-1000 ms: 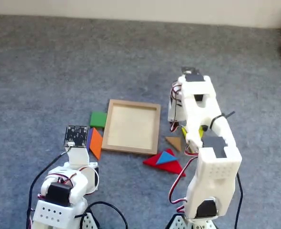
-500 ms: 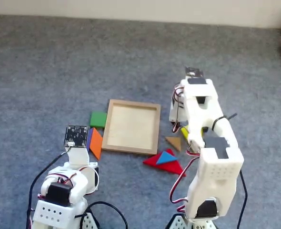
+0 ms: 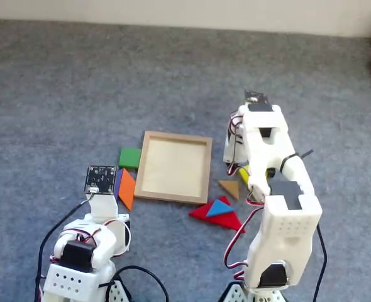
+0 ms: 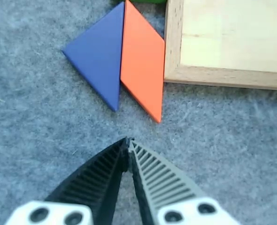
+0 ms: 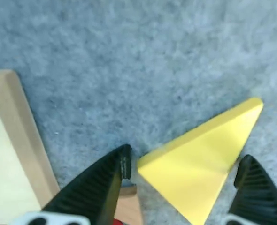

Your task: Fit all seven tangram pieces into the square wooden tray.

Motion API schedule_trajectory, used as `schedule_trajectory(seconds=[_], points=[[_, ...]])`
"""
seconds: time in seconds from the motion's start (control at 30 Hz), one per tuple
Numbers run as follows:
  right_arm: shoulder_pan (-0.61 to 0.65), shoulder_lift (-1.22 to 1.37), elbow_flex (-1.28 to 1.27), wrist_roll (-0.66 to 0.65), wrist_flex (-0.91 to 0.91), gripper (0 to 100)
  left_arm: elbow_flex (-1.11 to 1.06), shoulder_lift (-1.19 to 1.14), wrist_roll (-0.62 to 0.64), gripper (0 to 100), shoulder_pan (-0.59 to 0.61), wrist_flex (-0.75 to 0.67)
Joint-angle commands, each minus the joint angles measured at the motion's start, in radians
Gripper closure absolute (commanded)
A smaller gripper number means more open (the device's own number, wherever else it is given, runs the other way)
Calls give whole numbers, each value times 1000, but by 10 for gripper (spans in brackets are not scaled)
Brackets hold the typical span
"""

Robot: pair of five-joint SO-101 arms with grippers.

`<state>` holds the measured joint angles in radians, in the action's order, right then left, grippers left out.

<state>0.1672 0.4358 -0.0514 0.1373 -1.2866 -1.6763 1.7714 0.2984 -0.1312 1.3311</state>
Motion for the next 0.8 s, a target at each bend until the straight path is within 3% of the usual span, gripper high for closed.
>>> schedule_trajectory(seconds=[0.0,0.63,0.77], points=[[-10,-15,-13,3,-30,659,-21,42,-2,993,8,5],[-35,-21,-7,0,-25,731,-21,42,-2,993,8,5],[-35,-22,-4,-63,-31,771,-21,42,-2,993,8,5]])
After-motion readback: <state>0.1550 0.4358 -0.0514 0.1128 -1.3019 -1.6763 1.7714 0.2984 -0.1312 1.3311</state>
